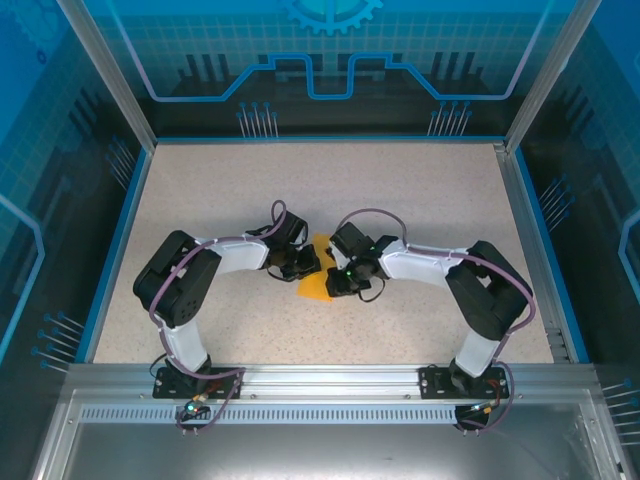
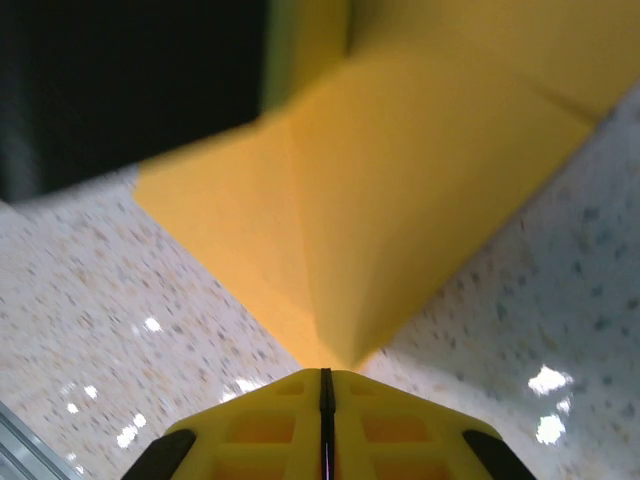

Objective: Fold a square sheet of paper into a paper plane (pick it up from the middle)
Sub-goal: Fold the triangle a second time at the center of the table.

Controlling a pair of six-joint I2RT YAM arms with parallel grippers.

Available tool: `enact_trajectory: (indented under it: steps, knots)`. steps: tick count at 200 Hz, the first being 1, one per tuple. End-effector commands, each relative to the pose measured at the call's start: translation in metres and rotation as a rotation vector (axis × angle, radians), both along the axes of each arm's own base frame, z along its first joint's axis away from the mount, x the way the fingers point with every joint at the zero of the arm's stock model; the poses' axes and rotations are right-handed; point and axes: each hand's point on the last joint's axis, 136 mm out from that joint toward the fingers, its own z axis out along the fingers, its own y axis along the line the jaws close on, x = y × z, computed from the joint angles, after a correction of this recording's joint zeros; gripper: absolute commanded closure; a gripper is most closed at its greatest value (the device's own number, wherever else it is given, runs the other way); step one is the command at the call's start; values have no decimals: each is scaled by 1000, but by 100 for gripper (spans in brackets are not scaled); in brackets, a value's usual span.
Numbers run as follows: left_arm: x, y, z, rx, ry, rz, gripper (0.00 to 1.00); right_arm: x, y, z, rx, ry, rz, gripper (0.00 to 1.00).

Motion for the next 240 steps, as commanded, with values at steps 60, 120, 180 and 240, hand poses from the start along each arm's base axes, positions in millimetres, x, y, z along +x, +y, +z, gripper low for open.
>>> enact_trajectory:
  steps: [60, 120, 180, 240]
  knots:
    - [-32, 24, -39, 109, 132, 23, 90, -2, 24, -21, -6, 44, 0, 91]
    - [-33, 27, -38, 119, 128, 29, 90, -35, -11, -45, -109, 130, -1, 91]
    - [-33, 28, -40, 125, 134, 32, 91, -54, -28, -45, -101, 152, -12, 91]
    - [-30, 21, -32, 92, 109, 6, 90, -15, 1, 2, 35, -5, -40, 91]
